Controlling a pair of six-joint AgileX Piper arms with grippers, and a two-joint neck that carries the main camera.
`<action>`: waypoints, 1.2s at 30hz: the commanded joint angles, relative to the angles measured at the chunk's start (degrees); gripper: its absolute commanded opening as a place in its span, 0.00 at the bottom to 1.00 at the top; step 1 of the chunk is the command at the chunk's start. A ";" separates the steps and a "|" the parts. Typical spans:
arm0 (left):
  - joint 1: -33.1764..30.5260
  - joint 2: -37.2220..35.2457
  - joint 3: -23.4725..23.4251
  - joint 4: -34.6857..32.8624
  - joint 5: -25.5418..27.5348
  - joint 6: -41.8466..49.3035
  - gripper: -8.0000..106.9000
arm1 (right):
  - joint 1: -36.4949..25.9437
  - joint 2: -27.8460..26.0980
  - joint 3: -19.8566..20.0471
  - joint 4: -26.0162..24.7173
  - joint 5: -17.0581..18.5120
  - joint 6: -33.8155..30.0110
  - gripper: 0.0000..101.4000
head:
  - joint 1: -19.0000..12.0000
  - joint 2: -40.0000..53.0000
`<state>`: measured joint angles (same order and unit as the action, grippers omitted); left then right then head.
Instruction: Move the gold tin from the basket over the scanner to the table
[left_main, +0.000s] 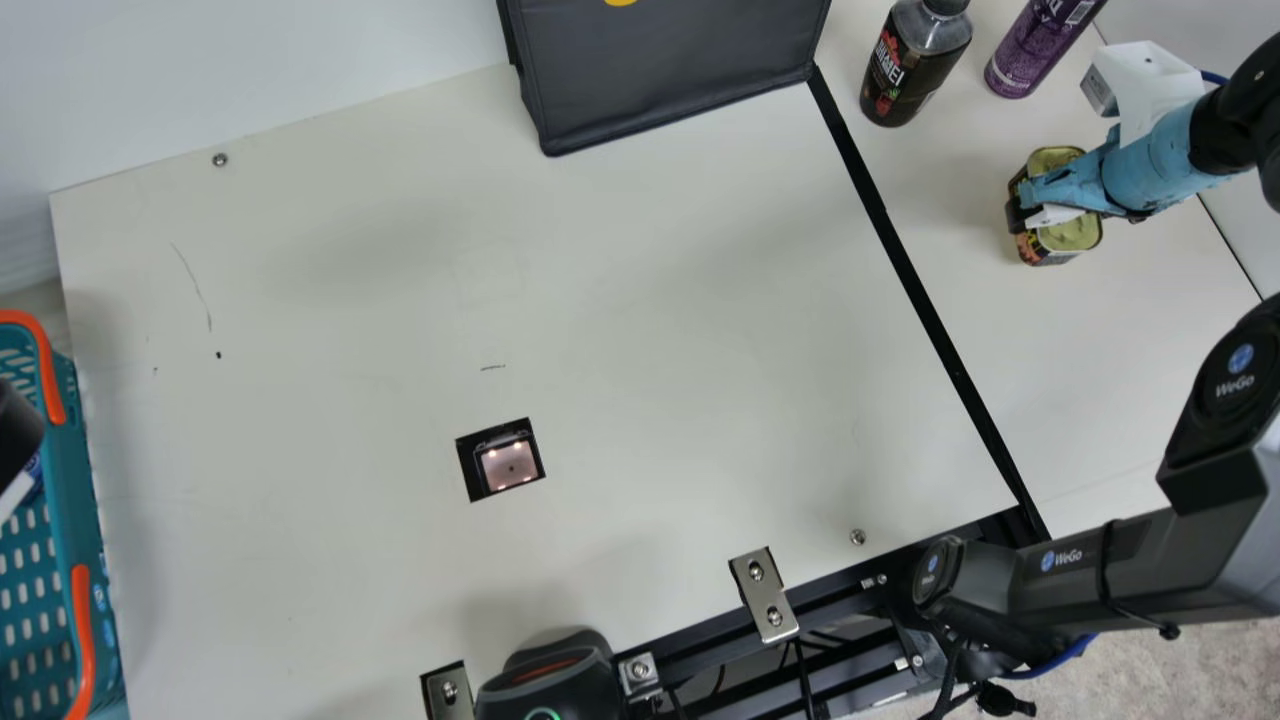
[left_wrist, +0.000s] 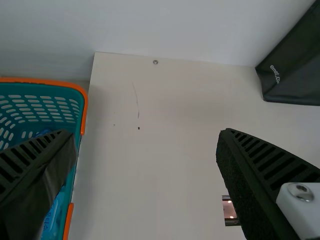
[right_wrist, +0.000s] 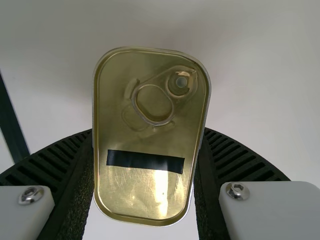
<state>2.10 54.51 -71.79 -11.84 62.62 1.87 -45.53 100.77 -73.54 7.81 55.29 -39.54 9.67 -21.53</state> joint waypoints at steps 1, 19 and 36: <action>0.00 0.00 0.00 0.00 0.00 0.00 0.85 | -0.17 1.05 -1.08 -0.67 -0.11 -0.47 0.00 | -1.75 -0.05; 0.00 0.00 0.00 0.00 0.00 0.00 0.85 | -0.04 8.66 -8.68 -5.35 0.04 -2.99 0.03 | -1.75 -0.05; 0.00 0.00 0.00 0.00 0.00 0.00 0.85 | 0.90 10.88 -10.31 -8.32 -0.44 -1.40 0.59 | -1.75 -0.05</action>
<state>2.10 54.51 -71.79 -11.84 62.62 1.87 -44.64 111.48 -84.01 0.00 55.65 -41.32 9.67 -21.45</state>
